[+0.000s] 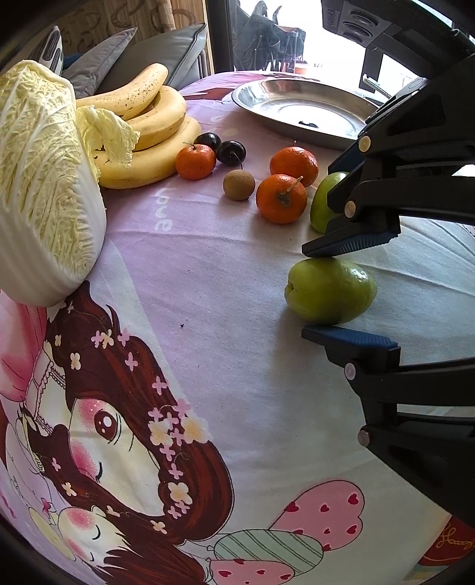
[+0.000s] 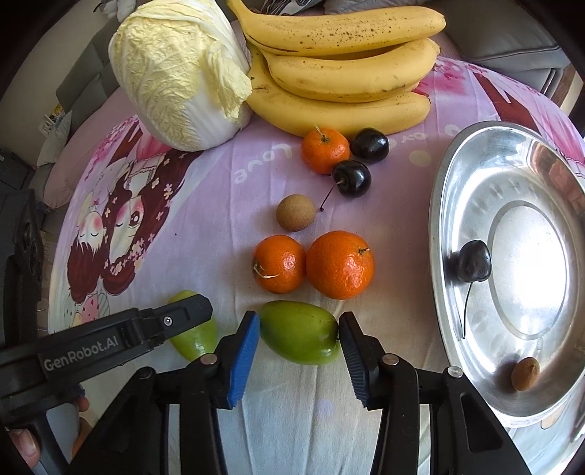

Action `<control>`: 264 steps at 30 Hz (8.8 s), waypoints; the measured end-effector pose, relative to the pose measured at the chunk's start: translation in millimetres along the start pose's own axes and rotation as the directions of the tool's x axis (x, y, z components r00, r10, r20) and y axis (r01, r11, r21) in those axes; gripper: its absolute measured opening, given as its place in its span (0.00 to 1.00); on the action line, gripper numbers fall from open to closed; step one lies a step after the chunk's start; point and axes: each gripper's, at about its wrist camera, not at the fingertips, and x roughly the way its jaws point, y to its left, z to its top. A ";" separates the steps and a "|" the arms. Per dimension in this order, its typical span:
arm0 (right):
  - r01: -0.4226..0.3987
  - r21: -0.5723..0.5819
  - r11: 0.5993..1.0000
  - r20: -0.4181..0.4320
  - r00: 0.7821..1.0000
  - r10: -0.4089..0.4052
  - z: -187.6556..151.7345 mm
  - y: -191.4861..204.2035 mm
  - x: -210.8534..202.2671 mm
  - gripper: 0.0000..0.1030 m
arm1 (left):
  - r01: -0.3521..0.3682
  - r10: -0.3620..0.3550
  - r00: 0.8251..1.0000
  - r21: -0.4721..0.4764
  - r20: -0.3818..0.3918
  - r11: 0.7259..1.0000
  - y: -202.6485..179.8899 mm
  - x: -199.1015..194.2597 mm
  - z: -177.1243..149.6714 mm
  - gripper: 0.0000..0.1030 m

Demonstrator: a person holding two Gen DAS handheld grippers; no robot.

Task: Organize fruits
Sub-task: 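Lift both held green fruits and carry them toward the steel bowl, then lower both green fruits into the steel bowl and open both tools, then withdraw both open tools from the bowl toward the tangerines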

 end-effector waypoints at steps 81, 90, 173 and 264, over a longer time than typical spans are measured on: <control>-0.065 -0.046 0.997 0.074 0.995 0.068 -0.3 7.1 -13.5 0.39 | 0.023 -0.024 0.999 0.026 0.043 0.999 -66.0 12.6 -12.5 0.38; -0.087 -0.054 0.995 0.102 0.990 0.092 -1.8 5.0 -27.7 0.39 | 0.021 -0.024 0.997 0.043 0.068 0.999 -76.3 10.2 -14.0 0.38; 0.053 0.436 0.898 0.186 0.971 -0.147 -1.9 -209.2 -82.9 0.42 | -0.155 0.186 0.982 0.412 -0.036 0.898 -290.1 71.2 -12.5 0.50; -0.021 -0.025 0.999 0.122 0.992 0.024 36.6 -34.5 -29.2 1.00 | -0.237 0.235 0.968 0.014 0.093 0.971 -6.6 -37.7 31.7 0.88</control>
